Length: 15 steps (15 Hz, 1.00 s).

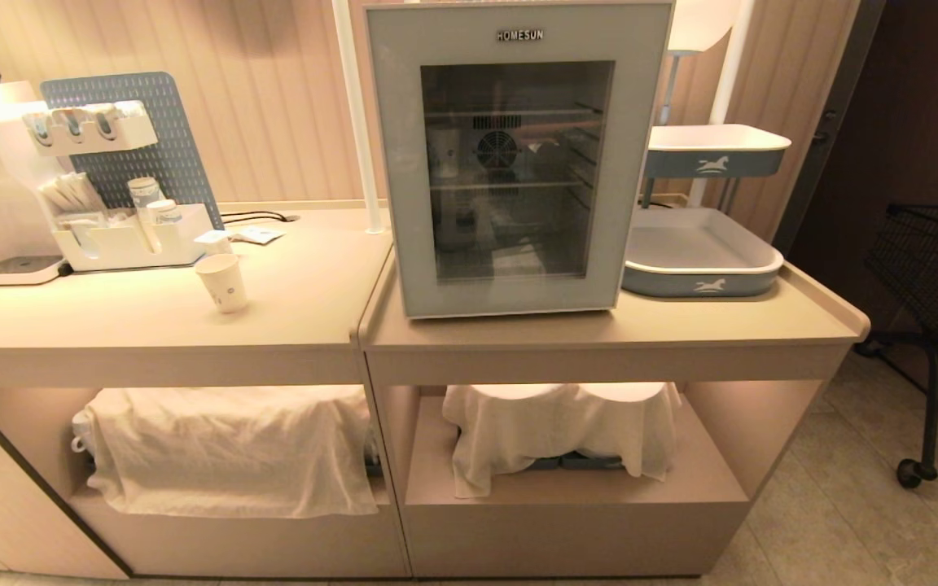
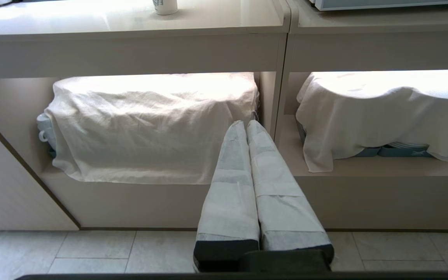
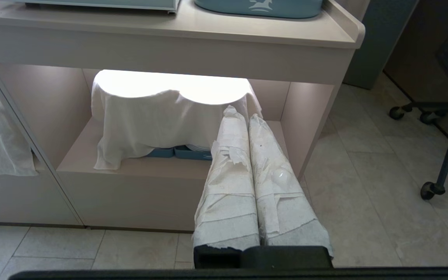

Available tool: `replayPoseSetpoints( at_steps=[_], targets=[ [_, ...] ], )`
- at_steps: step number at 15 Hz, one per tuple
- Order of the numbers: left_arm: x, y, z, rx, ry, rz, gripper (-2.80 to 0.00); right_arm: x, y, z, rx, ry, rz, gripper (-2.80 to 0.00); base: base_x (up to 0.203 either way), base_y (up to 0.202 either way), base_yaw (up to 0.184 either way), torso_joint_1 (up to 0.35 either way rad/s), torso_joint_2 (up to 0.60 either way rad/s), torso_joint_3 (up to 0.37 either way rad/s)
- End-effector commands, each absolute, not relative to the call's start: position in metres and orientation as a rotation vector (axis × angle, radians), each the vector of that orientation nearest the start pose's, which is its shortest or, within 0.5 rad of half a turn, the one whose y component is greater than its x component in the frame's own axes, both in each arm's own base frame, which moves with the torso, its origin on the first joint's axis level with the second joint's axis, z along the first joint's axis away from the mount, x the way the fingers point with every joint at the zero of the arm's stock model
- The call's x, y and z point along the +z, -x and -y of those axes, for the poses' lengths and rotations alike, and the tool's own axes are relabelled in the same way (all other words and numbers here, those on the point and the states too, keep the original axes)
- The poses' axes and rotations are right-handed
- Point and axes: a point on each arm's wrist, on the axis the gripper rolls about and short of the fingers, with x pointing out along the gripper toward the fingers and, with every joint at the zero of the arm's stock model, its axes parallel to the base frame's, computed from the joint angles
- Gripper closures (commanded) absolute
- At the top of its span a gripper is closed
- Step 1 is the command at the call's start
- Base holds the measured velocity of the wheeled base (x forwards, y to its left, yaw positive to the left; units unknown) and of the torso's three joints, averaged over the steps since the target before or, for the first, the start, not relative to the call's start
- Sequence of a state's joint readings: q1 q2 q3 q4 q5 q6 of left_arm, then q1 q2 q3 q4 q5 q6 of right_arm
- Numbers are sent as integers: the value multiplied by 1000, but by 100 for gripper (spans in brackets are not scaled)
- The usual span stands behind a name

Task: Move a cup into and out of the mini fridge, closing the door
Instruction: Open the freezer door

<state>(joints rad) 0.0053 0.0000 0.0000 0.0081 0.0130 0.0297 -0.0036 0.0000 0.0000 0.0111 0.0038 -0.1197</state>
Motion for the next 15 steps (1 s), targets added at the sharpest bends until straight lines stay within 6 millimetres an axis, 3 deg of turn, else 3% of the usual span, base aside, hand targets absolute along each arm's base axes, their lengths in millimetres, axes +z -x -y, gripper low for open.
replayPoseSetpoints(
  at_steps=[1,7,9,12,15],
  targets=[
    [74,23,0,18,-38,-11,0,69,21,0,2,121,-29,0,0,0,0,0,0,0],
    [80,24,0,4,-45,17,0,69,21,0,2,118,-29,0,0,0,0,0,0,0],
    [109,36,1,-50,-44,74,0,69,21,0,3,118,-29,0,0,0,0,0,0,0],
    [154,58,4,-152,-28,28,0,69,21,0,3,118,-29,0,0,0,0,0,0,0],
    [213,43,4,-190,32,-84,0,69,21,0,3,118,-29,0,0,0,0,0,0,0]
  ],
)
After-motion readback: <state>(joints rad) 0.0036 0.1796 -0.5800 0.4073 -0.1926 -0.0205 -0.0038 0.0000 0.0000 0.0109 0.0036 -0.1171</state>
